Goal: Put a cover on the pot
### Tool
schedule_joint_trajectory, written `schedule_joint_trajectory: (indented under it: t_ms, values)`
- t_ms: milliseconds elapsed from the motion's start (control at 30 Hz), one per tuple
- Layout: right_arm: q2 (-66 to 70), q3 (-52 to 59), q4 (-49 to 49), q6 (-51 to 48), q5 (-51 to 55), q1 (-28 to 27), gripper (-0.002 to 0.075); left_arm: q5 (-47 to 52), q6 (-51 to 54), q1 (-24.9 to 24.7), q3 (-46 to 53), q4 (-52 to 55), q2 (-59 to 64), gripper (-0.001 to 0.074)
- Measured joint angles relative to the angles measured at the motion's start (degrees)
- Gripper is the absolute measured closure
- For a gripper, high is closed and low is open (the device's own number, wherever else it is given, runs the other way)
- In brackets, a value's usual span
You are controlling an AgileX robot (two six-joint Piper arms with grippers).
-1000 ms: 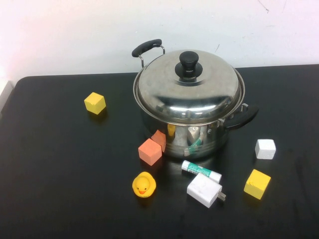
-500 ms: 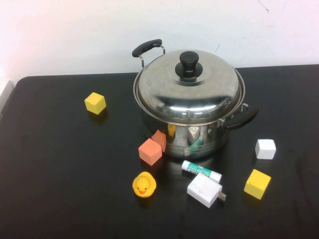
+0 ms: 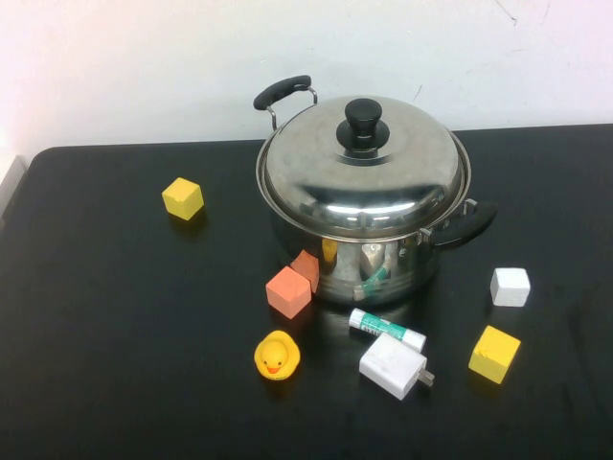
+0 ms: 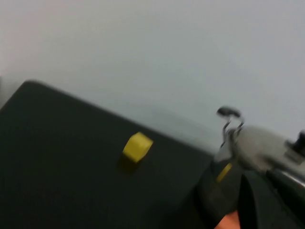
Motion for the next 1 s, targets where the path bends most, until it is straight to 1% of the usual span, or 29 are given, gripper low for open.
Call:
schedule_joint_trajectory:
  t_ms: [67, 133, 233, 400, 533, 567, 900, 1000]
  values:
    - [0.0, 0.0, 0.0, 0.0, 0.0, 0.0, 0.0728, -1.7, 10.6, 2.9, 2.3, -11.6, 0.0, 0.0736]
    - [0.0, 0.0, 0.0, 0.0, 0.0, 0.0, 0.0728, -4.3, 18.4, 5.4, 5.3, -20.0, -0.3, 0.0736]
    - [0.0, 0.0, 0.0, 0.0, 0.0, 0.0, 0.0728, -5.5, 22.5, 7.2, 9.2, -24.4, -2.5, 0.0736]
    - [0.0, 0.0, 0.0, 0.0, 0.0, 0.0, 0.0728, -3.0, 24.0, 7.7, 13.8, -25.5, -4.9, 0.0736]
    - [0.0, 0.0, 0.0, 0.0, 0.0, 0.0, 0.0728, 5.2, 24.3, 7.8, 13.8, -24.5, -5.0, 0.0736]
    - [0.0, 0.0, 0.0, 0.0, 0.0, 0.0, 0.0728, 5.9, 24.3, 7.8, 13.7, -24.3, -5.0, 0.0736]
    - [0.0, 0.0, 0.0, 0.0, 0.0, 0.0, 0.0728, 6.3, 24.5, 7.8, 13.6, -23.9, -5.0, 0.0736]
    - [0.0, 0.0, 0.0, 0.0, 0.0, 0.0, 0.0728, 6.3, 27.5, 7.8, 13.6, -23.7, -5.0, 0.0736]
